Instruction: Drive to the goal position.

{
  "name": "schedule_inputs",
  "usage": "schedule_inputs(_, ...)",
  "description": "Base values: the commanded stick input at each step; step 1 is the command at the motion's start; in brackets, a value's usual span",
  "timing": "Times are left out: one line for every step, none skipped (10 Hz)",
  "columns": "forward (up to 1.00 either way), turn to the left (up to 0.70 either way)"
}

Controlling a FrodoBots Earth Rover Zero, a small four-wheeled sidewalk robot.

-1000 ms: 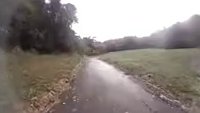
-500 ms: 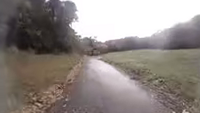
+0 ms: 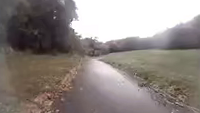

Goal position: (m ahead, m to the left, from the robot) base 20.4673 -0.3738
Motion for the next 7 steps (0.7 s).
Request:
schedule_inputs(0.85, 0.22)
schedule_inputs(0.85, 0.21)
schedule_inputs(0.85, 0.09)
schedule_inputs(0.85, 0.00)
schedule_inputs(0.85, 0.00)
schedule_inputs(0.85, 0.00)
schedule_inputs(0.85, 0.00)
